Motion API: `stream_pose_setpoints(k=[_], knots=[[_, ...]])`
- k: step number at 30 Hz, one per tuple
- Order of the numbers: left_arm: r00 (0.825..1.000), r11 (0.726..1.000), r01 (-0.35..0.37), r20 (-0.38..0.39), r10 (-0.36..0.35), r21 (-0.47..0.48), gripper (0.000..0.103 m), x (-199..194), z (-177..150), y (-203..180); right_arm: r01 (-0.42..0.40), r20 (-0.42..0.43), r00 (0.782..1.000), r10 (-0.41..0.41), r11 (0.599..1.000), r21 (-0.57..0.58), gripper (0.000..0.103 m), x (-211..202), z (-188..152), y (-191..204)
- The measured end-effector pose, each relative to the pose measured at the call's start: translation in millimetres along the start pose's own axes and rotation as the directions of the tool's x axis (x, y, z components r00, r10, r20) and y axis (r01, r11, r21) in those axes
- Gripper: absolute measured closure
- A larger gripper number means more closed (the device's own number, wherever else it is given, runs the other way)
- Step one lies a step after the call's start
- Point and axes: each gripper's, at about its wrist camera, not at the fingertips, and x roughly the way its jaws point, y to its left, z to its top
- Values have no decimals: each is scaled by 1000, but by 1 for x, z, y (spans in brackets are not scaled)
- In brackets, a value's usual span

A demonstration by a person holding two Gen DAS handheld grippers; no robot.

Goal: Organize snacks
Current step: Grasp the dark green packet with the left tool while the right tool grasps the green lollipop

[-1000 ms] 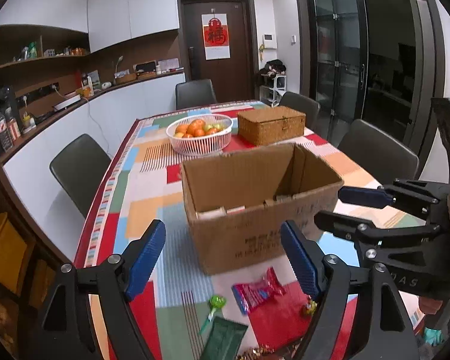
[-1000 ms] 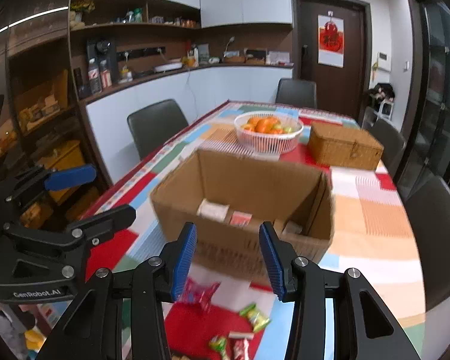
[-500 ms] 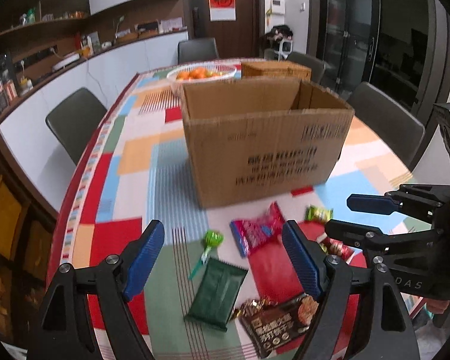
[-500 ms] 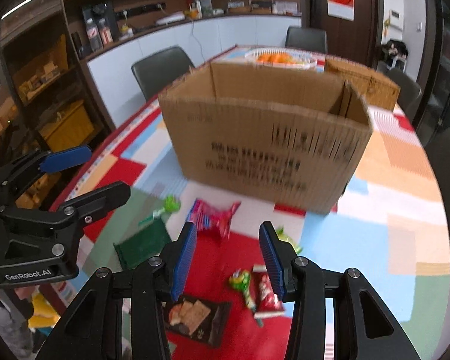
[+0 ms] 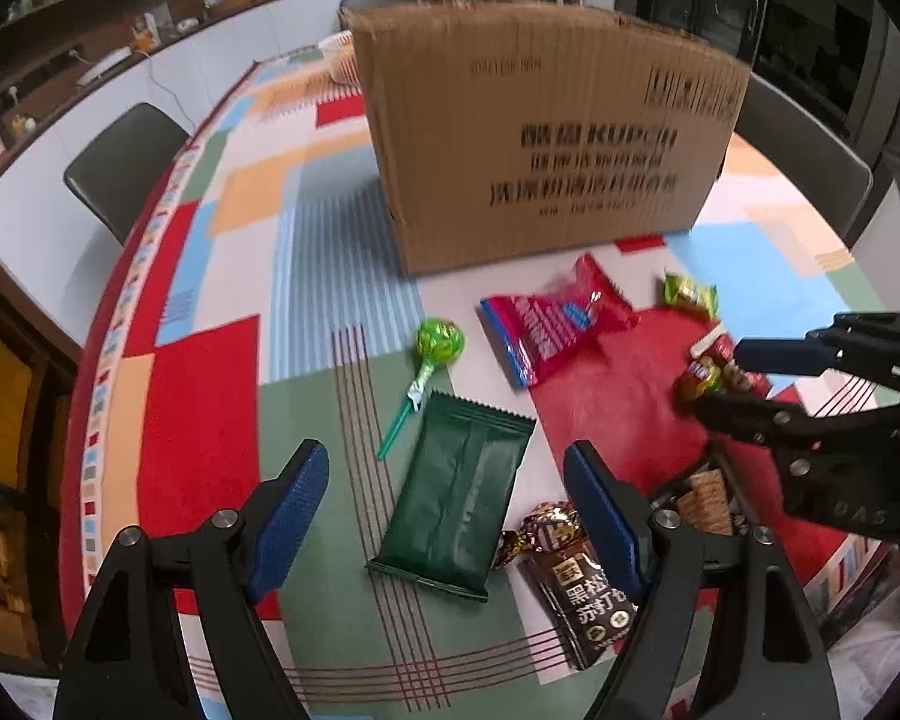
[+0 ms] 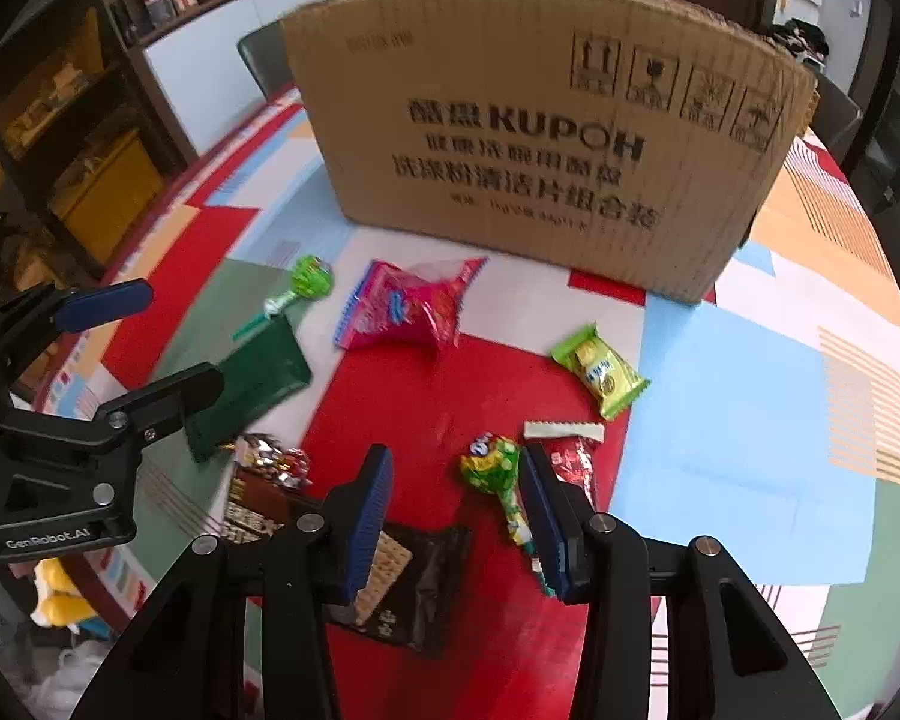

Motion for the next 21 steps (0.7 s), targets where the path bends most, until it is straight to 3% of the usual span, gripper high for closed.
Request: stream_pose_setpoints(k=[11, 16, 21], knots=[[995, 999, 29, -93, -30, -16, 23, 38, -5, 8, 17, -63, 998, -17, 1000, -3, 59, 24, -3, -1], [993, 998, 44, -106, -47, -36, 29, 47, -6, 9, 21, -68, 997, -22, 1000, -17, 67, 34, 0, 5], [994, 998, 47, -97, -52, -47, 34, 52, -5, 9, 8, -76, 997, -9, 1000, -11, 67, 40, 0, 6]])
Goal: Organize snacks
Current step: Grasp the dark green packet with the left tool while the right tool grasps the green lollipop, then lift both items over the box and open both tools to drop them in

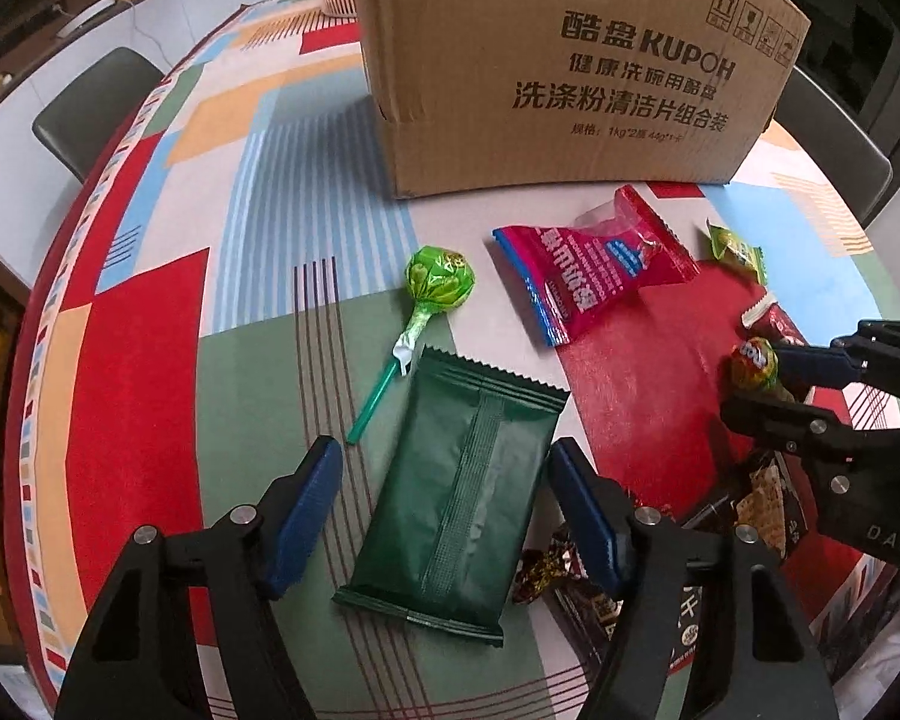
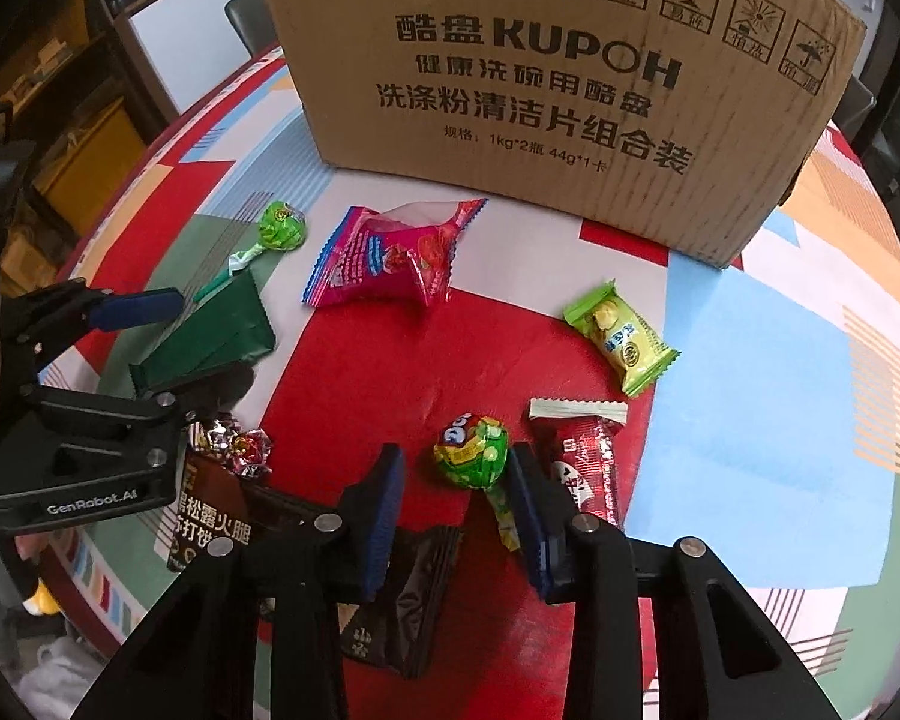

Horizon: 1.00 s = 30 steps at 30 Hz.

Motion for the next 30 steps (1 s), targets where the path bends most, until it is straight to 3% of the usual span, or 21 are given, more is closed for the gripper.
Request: stream_pose_setpoints(k=[4, 6, 8, 15, 30], knots=[[1000, 1000, 2, 13, -2, -5, 43, -1, 0, -2, -9, 1, 1000, 9, 1000, 8, 71, 2, 1, -2], [1000, 1000, 5, 20, -5, -5, 55, -3, 0, -2, -12, 4, 1000, 12, 1000, 10, 74, 2, 1, -2], [1000, 1000, 18, 23, -18, -17, 59, -4, 1, -2, -15, 11, 1000, 15, 1000, 8, 76, 2, 0, -3], [999, 999, 43, 28, -42, -29, 60, -11, -1, -6, -22, 28, 999, 22, 1000, 10, 76, -6, -2, -6], [989, 999, 33, 146, -31, -13, 61, -58, 8, -13, -27, 136, 990, 26, 1000, 6, 76, -47, 2, -12]])
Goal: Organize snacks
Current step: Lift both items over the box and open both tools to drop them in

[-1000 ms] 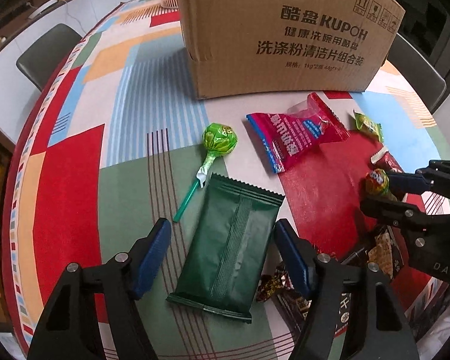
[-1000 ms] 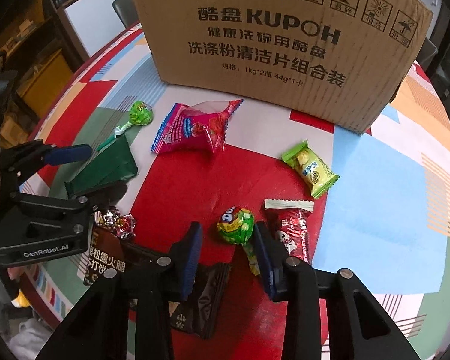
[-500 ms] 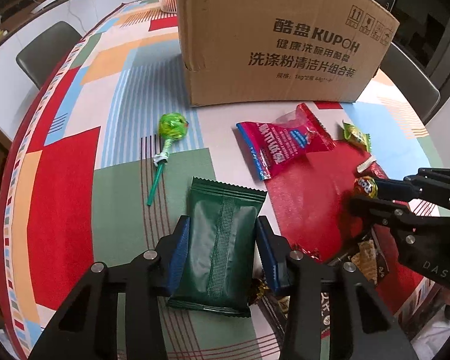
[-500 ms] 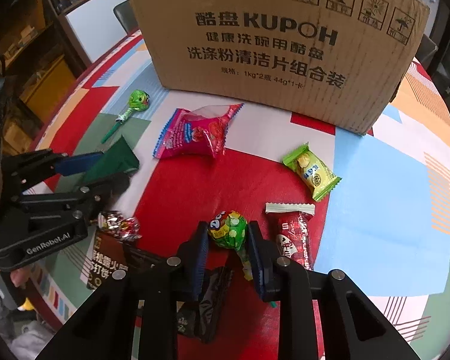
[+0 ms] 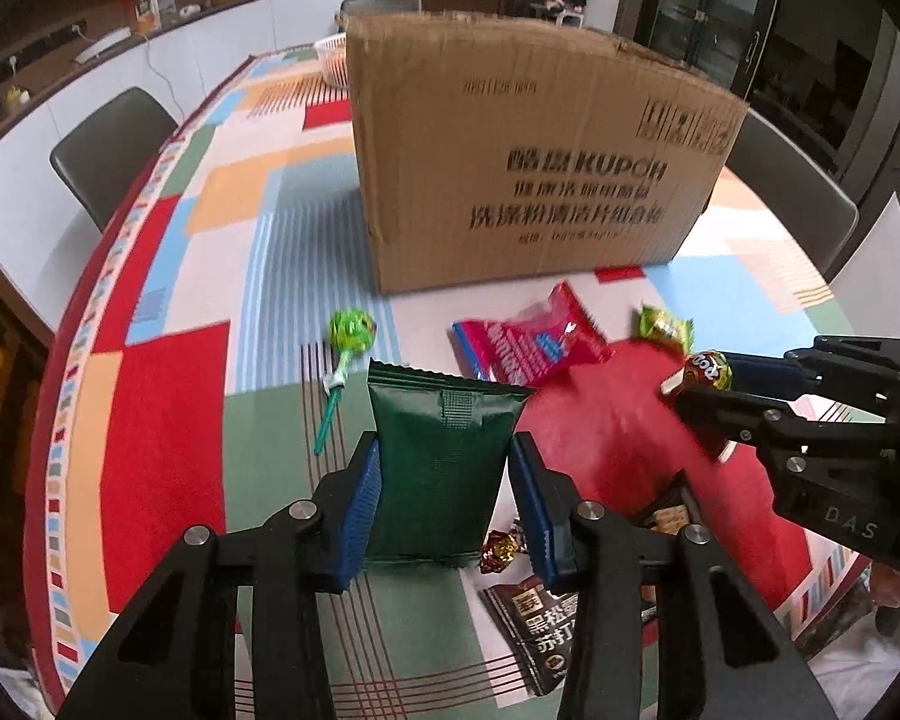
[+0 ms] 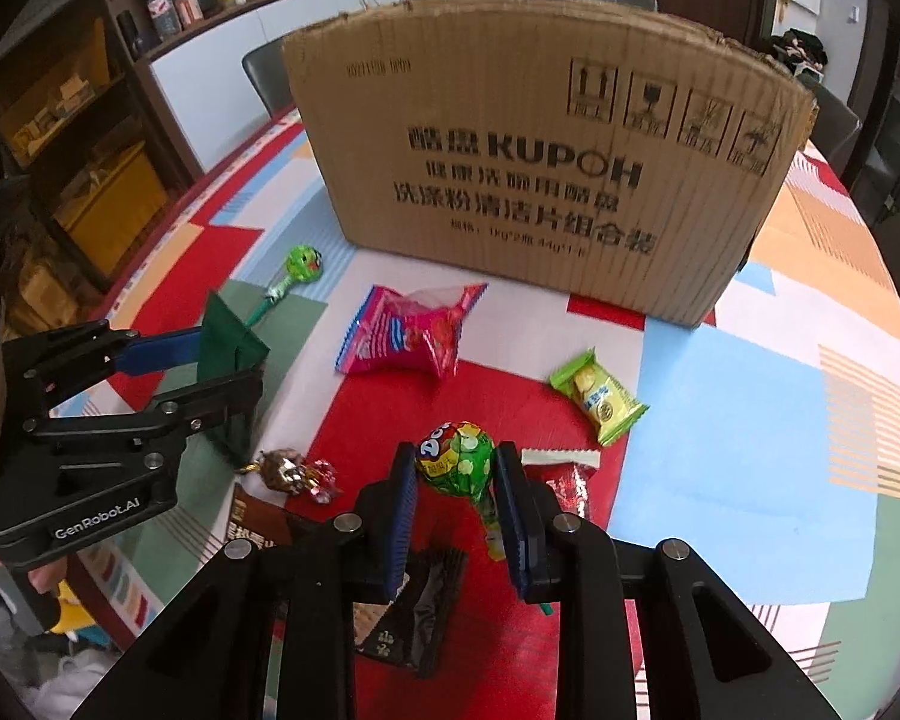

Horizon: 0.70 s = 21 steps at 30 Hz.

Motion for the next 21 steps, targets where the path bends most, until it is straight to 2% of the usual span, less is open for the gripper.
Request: stream_pose_setpoints(k=[11, 21], knots=[[990, 1000, -1, 144, -2, 17, 61, -44, 28, -9, 9, 134, 991, -8, 1000, -8, 76, -41, 21, 1], [961, 999, 4, 275, -17, 46, 61, -79, 62, -19, 13, 277, 961, -11, 1000, -6, 76, -80, 49, -2]])
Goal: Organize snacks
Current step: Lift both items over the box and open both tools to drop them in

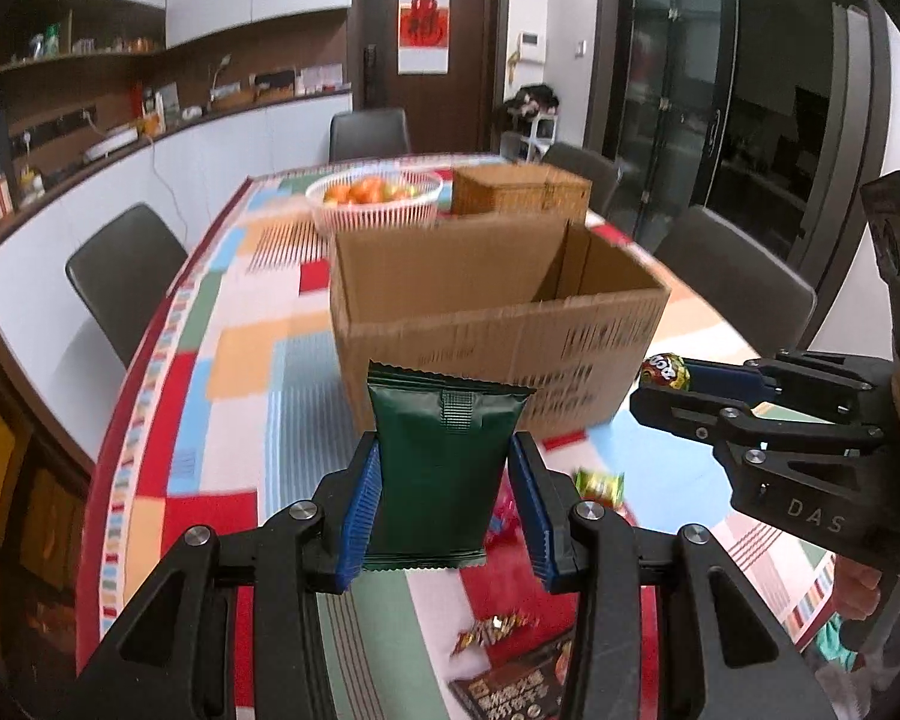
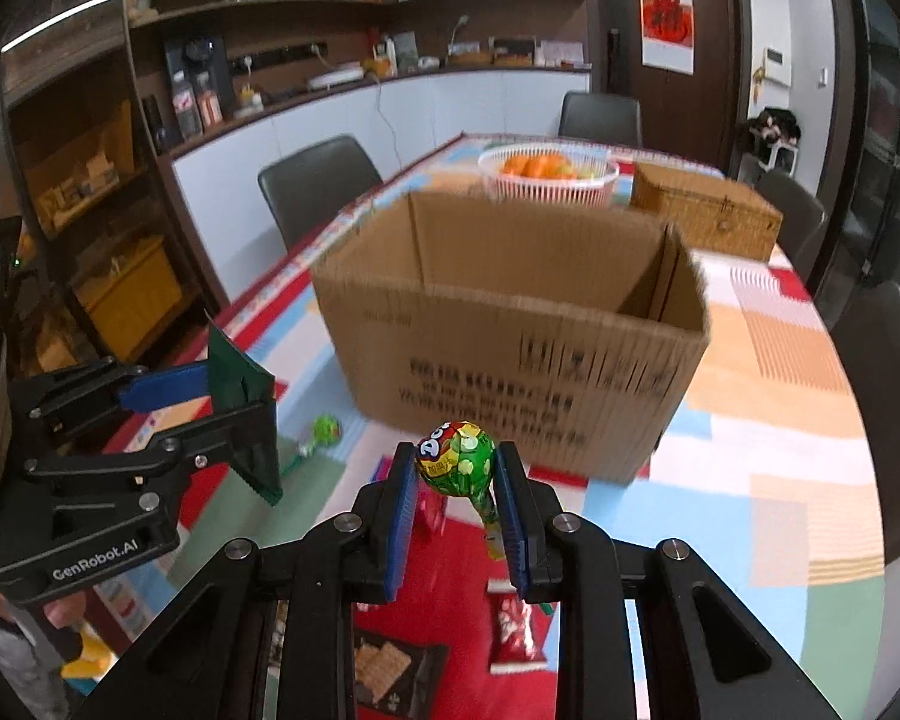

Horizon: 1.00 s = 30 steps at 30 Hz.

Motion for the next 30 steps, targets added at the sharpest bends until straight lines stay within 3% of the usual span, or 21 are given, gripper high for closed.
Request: stream_pose_setpoints(k=[8, 18, 25, 30], knots=[[994, 999, -17, 106, 13, 39, 61, -14, 39, -7, 9, 110, 994, -9, 1000, 6, 76, -21, 29, -8], [984, 997, -35, 175, 23, 62, 61, -14, 83, -9, 20, 199, 980, -22, 1000, 10, 76, -29, 72, -22], [983, 997, -46, 181, 35, 58, 61, 7, 110, -4, -8, 168, 986, 6, 1000, 10, 76, -6, 100, -34], [990, 999, -31, 139, 24, 45, 61, 29, 125, 1, 0, 136, 991, -1, 1000, 9, 76, 15, 120, -43]])
